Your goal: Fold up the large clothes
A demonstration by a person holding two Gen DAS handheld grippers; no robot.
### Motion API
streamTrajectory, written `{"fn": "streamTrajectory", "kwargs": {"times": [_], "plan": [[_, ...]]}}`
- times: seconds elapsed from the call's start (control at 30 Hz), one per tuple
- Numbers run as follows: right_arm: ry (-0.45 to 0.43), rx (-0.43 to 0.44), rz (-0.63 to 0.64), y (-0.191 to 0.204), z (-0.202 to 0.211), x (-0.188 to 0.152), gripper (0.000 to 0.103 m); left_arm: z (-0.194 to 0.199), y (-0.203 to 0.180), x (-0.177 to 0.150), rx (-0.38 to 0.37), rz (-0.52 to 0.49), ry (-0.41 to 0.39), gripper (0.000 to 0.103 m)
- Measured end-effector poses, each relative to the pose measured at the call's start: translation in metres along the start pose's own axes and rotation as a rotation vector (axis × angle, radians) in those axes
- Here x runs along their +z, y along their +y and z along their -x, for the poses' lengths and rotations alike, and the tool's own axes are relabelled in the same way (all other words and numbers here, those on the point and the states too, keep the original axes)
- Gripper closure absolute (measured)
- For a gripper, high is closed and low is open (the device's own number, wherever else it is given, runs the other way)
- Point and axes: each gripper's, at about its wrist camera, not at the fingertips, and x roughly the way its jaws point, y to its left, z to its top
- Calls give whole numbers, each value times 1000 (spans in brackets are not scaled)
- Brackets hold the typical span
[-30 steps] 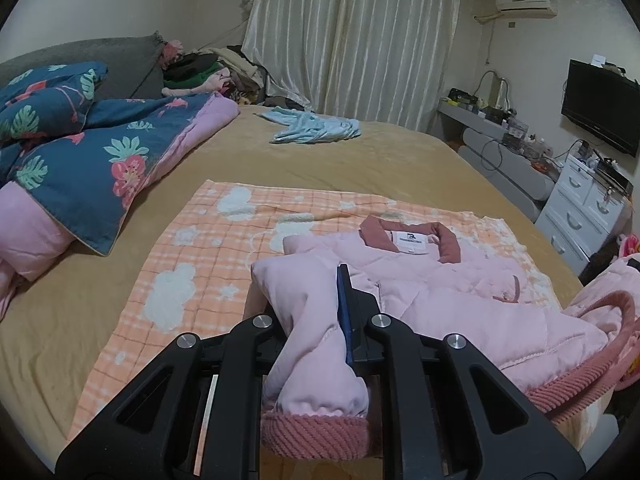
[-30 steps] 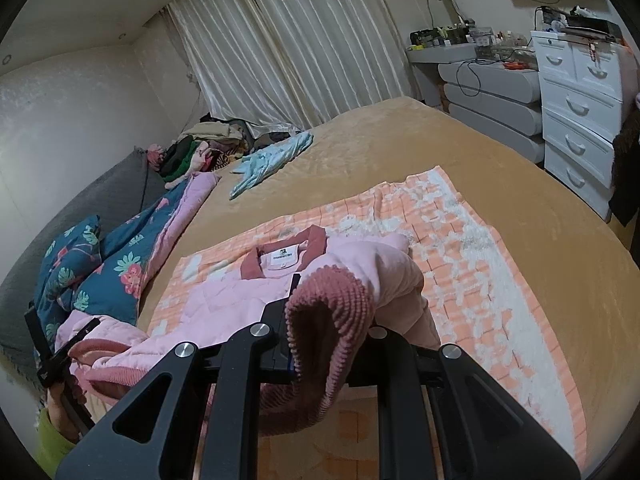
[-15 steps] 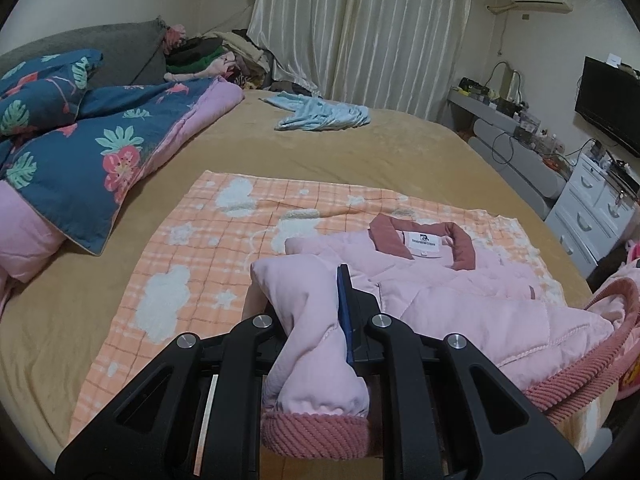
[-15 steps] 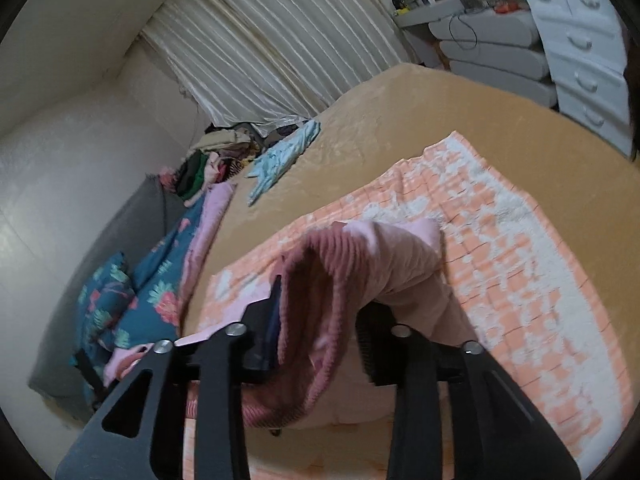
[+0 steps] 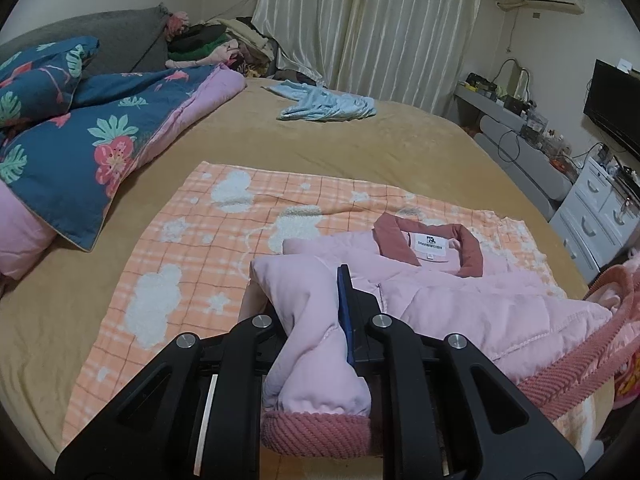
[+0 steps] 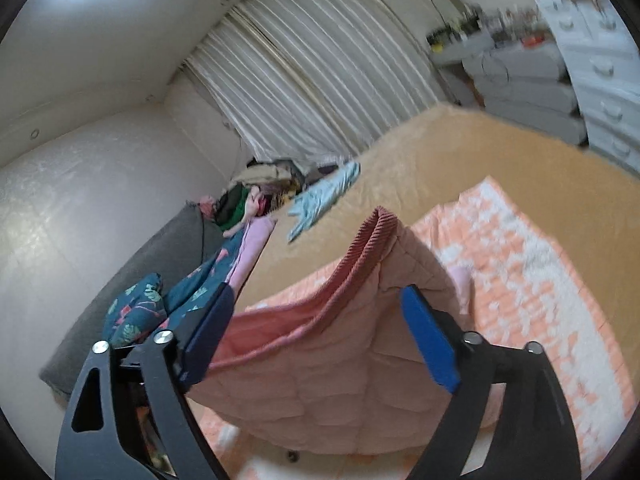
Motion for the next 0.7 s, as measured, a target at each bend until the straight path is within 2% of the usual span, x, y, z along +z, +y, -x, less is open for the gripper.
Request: {"fn": "streamTrajectory", "kwargs": {"times": [0.07,0.13,0.23,0.33,0.4,0.6,0.7], "plan": [[-21,-47,40,-5,2,-10,12,-1,0,1,-4,3,2,94],[-6,-122,92,-10,-5,-24,12,-2,-1,2,-8,-1,3,93],[69,-243,157,-21,-31,-47,12,-5,-1,4,-12,-6,8,93],[132,-315,199,-31,-56,-69,12,-8,-2,5,-18,-9,8,91],[177,-331,198,-41,-73,-84,12,-11,-2,6,-20,-11,10,90],[230,-334,201,-51,-102,-107,12,-17,-5,9,-46,-15,14,83],[237,-326,201,-50,-109,-109,12,-15,-7,11,-80,-3,6,63]]}}
